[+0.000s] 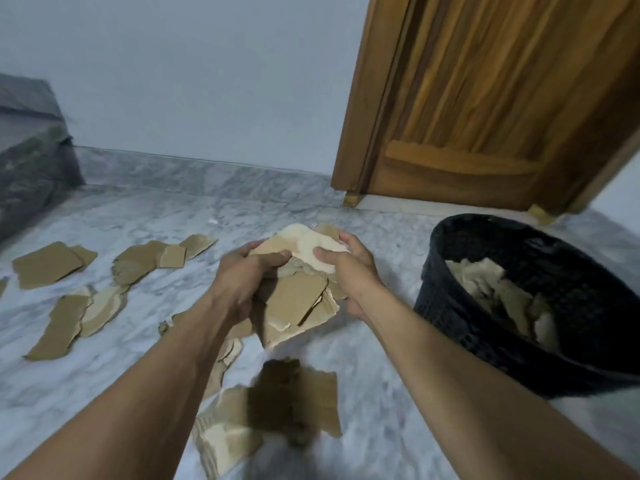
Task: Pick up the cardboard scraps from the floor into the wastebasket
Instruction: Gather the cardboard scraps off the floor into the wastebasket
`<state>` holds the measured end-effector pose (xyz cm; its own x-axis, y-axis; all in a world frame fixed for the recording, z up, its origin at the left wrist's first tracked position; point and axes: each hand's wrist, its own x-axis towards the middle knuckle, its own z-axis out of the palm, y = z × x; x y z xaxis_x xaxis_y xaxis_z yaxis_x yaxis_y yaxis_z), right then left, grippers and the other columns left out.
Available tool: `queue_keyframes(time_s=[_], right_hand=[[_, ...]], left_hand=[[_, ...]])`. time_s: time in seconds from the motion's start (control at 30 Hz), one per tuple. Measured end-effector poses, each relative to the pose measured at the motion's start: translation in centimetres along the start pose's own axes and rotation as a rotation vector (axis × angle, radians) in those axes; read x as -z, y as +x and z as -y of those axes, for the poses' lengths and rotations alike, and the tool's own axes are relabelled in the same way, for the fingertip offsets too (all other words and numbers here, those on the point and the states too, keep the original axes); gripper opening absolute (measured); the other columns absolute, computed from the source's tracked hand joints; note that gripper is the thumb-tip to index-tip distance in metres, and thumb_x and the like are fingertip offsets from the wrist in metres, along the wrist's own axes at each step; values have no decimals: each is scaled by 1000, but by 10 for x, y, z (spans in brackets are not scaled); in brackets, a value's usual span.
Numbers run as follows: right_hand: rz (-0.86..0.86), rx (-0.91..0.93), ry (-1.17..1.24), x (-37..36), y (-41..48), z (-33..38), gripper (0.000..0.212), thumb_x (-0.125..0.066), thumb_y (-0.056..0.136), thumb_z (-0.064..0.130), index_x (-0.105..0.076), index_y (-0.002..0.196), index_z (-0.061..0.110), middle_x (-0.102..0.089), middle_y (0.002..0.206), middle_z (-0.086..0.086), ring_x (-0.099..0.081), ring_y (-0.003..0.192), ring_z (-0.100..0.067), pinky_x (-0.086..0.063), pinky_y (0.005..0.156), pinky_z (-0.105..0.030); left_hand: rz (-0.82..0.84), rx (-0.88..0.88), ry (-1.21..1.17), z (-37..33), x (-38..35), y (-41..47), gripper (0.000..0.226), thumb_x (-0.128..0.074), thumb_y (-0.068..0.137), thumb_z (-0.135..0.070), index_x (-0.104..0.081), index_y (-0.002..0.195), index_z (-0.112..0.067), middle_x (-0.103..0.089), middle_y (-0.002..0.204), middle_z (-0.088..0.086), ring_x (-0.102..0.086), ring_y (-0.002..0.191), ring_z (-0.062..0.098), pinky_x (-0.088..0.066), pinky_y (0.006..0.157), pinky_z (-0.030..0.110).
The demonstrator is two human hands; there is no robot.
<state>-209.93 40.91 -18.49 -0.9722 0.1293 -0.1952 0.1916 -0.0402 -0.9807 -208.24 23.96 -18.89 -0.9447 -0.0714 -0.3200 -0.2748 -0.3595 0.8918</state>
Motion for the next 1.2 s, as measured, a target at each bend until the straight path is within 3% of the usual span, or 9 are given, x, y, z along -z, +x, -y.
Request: queue_keyframes(time_s=[0.13,0.33,0.6,0.7,0.8,0.83,0.9,1.03,1.2], right_hand=[[-19,112,-56,41,-15,88,51,-78,81,19,-64,128,34,-68,128,0,-67,111,-26,-58,93,-49],[-73,238,-57,135,-47,198,49,-69,93,5,-64,125,41,-67,124,-3,-70,105,-33,-62,82,-51],[-341,211,71,283,-64,177,64,-75,85,4,-62,131,47,-63,133,-3,-68,108,-36,-61,81,-55],[-418,110,15,317,-64,151,66,-83,75,15,-62,128,49,-59,140,1,-64,117,-33,-56,94,-58],[-434,-61,-233,326,-72,136,68,-83,80,34,-54,141,39,-49,146,10,-52,125,-22,-46,107,-49],[-429,-119,-340,323,-76,136,66,-76,88,40,-48,147,33,-47,147,7,-50,129,-23,-46,104,-47],[-426,-170,-537,316,-77,140,67,-64,96,47,-39,154,24,-43,154,0,-45,137,-28,-45,105,-46],[-383,-21,-775,270,-76,155,62,-57,101,43,-38,155,19,-39,160,-4,-39,144,-27,-34,116,-40],[-329,348,-989,174,-59,149,53,-56,101,43,-45,149,24,-48,150,-3,-48,135,-25,-41,101,-36]], left_hand=[[96,-153,4,-55,-61,-20,45,-79,78,1,-70,119,-14,-77,101,6,-73,76,16,-57,61,26],[247,-294,-7,-101,-181,-52,74,-79,81,0,-53,143,-29,-64,123,0,-67,103,21,-59,90,39],[428,-277,200,-45,-319,-65,61,-81,81,-4,-61,136,-19,-68,117,1,-67,98,18,-59,83,31],[433,-221,330,-17,-344,-69,55,-82,80,-6,-63,131,-19,-71,111,6,-70,87,19,-62,77,33],[471,-207,502,0,-349,-68,51,-80,83,-5,-60,129,-13,-69,109,8,-67,78,19,-59,53,22],[482,-238,558,4,-347,-66,50,-81,82,-6,-61,128,-11,-68,116,9,-67,84,20,-57,54,19],[467,-391,740,5,-335,-61,51,-83,82,-16,-63,129,-12,-67,126,9,-66,103,24,-52,75,20],[310,-667,950,-11,-288,-56,49,-72,91,-35,-62,136,-18,-66,132,3,-61,122,24,-44,100,29],[32,-752,910,-12,-181,-42,42,-55,100,-36,-59,139,-21,-67,131,2,-65,113,23,-46,99,33]])
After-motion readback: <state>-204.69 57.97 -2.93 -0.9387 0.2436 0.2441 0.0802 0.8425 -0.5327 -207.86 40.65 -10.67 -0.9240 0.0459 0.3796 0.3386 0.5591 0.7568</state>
